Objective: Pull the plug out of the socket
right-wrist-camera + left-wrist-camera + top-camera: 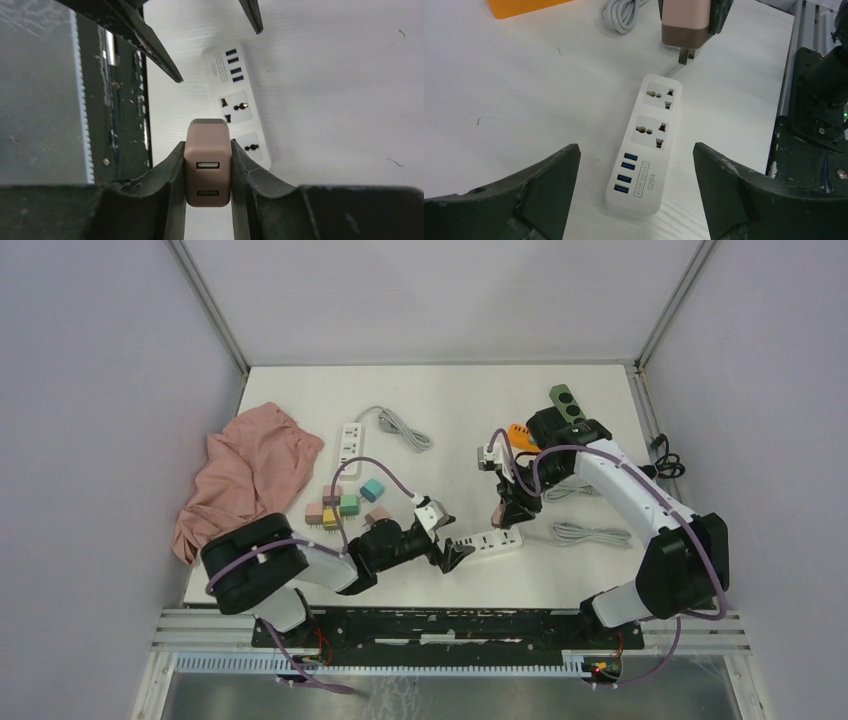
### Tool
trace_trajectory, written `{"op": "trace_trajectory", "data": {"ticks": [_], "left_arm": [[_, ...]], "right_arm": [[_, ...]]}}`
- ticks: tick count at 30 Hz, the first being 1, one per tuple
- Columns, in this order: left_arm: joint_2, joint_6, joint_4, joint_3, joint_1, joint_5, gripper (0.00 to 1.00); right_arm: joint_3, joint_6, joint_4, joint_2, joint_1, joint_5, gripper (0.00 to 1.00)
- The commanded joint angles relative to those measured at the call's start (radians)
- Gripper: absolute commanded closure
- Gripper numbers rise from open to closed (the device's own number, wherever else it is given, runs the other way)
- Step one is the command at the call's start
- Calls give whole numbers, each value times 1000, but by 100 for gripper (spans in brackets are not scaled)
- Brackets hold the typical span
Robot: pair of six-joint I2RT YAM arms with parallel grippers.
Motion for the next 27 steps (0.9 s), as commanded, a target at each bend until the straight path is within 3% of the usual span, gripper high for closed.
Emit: {"op": "trace_trajectory", "data": {"ticks": [1,8,22,27], "left_arm": [[-161,-95,-358,61,3,-13,10],[-406,-174,-610,76,3,-48,10],[-523,-359,-650,120,4,-117,5],[-590,-488,-677,108,4,-242,1]], "right_arm": [[66,135,-45,41,-33,-210,100],[80,262,-47,123,-72,-318,100],[132,292,-120,237,-80,-326,99],[136,324,-113,265,-80,-329,99]]}}
